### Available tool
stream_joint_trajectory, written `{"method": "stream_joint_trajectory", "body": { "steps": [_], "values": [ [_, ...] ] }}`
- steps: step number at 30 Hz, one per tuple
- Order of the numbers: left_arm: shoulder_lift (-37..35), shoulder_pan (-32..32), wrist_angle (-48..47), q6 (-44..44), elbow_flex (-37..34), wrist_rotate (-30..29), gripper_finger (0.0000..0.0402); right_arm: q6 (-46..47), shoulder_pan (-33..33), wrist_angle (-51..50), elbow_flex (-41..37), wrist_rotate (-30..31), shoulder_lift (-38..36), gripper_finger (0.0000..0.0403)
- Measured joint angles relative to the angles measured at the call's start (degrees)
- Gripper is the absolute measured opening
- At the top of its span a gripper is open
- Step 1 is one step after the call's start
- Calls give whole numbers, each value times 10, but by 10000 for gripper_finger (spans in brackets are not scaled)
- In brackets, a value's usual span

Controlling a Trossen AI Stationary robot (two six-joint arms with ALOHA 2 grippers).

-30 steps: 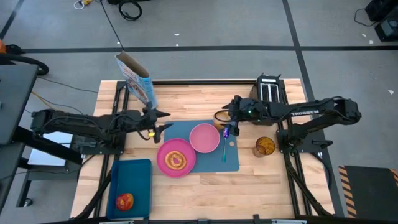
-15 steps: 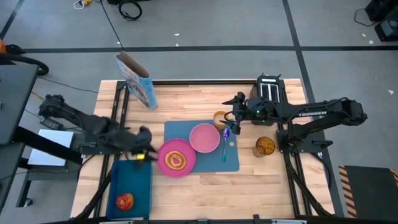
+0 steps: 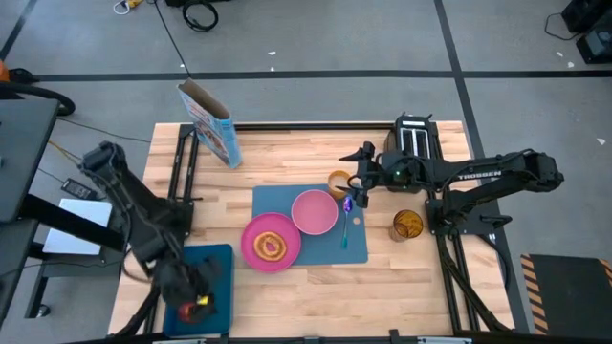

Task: Arrange a breakfast setting
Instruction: Put the red apple on the blue tablemat to the top left of the pink plate

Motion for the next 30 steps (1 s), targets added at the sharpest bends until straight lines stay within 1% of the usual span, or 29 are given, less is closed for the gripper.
{"method": "stream_joint_trajectory", "body": {
  "steps": [2,4,7,9,10,16,22,26,30],
  "values": [
    [31,-8,-8,-32,27,24,191,11,3,0,0,2,0,399],
    [63,-15,-37,-59,57,57,191,23,6,0,0,11,0,399],
    [108,-33,-137,-100,101,106,191,34,11,1,0,16,0,399],
    [132,-46,-201,-123,120,126,191,43,14,1,0,16,0,399],
    [141,-51,-216,-129,124,132,191,47,16,1,0,16,0,399],
    [179,-62,-198,-144,126,139,191,62,24,0,0,16,0,399],
    [203,-62,-197,-156,126,167,190,64,27,0,0,17,0,399],
    [206,-62,-206,-157,126,172,171,65,27,0,0,17,0,399],
    [206,-61,-229,-155,126,172,136,65,27,0,0,17,0,399]
  ]
}}
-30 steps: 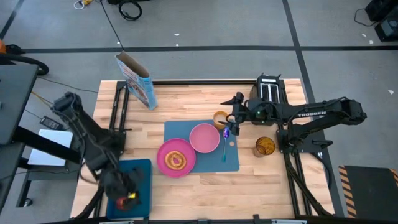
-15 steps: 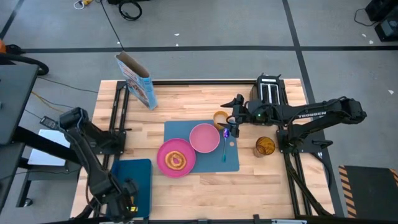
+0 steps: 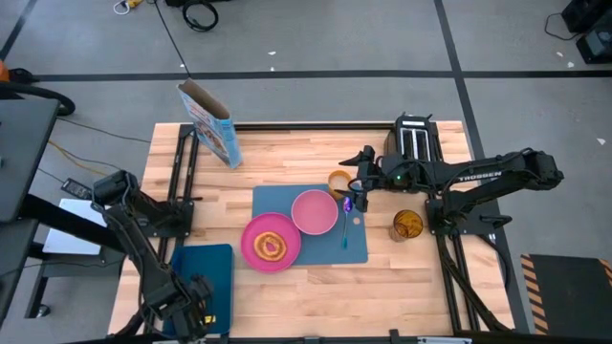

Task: Arrange a breakfast setting
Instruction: Put the red apple on the blue tablemat to the top left of the pink plate

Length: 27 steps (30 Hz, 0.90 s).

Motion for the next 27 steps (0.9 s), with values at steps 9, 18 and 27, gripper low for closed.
{"method": "stream_joint_trajectory", "body": {
  "steps": [9,18,27],
  "values": [
    [0,0,-11,5,0,2,43,9,0,0,0,0,0,399],
    [-13,0,-52,30,0,2,19,9,0,2,0,-1,0,399],
    [-83,18,-215,43,38,-66,22,8,0,5,0,-1,0,399]
  ]
}}
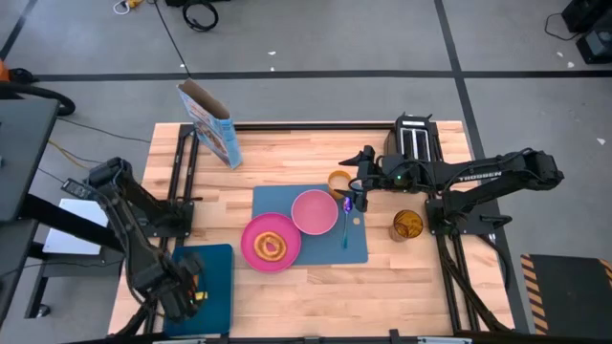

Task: Arrange a breakfast setting
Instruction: Put the red apple on the blue tablemat to the top left of the pink plate

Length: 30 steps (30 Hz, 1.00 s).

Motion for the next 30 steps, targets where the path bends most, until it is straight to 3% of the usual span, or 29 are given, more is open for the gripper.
{"method": "stream_joint_trajectory", "body": {
  "steps": [7,14,19,23,30],
  "values": [
    [-49,85,-89,111,25,-162,23,-2,0,17,0,-6,0,399],
    [-67,285,-106,330,25,-295,24,-3,0,24,0,-18,0,399],
    [-60,456,-21,518,25,-299,24,-3,0,18,0,-21,0,399],
    [-54,569,47,632,25,-260,24,-3,1,3,0,-31,0,399],
    [-20,681,112,771,22,-203,25,1,21,-20,0,-47,15,399]
  ]
}}
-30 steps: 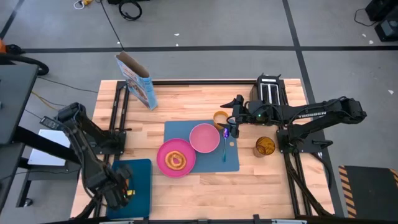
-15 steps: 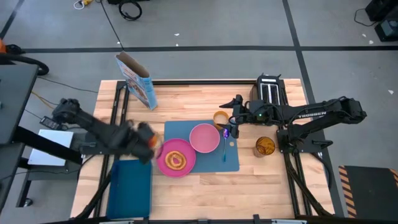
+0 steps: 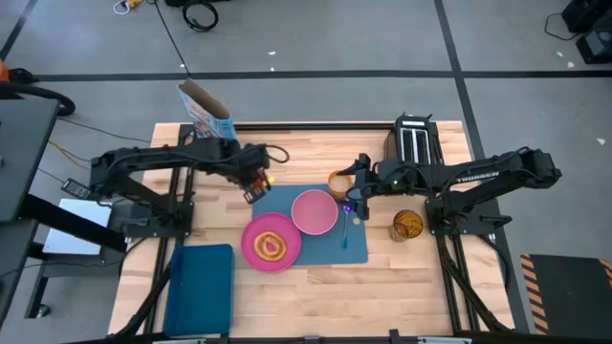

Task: Arrange a breakfast setting
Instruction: Put the red apple on the blue tablemat to the top left of the pink plate

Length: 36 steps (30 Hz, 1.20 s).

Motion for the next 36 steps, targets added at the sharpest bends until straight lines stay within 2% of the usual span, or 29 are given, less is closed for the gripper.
{"method": "stream_joint_trajectory", "body": {
  "steps": [5,12,17,36],
  "values": [
    [43,12,35,54,-1,17,25,15,31,-7,-1,2,13,399],
    [101,16,37,73,-1,27,25,17,80,-4,0,32,19,399],
    [113,22,73,82,-1,43,25,22,107,-12,0,50,20,399],
    [140,22,82,78,-1,41,25,63,174,-24,0,75,20,399]
  ]
}}
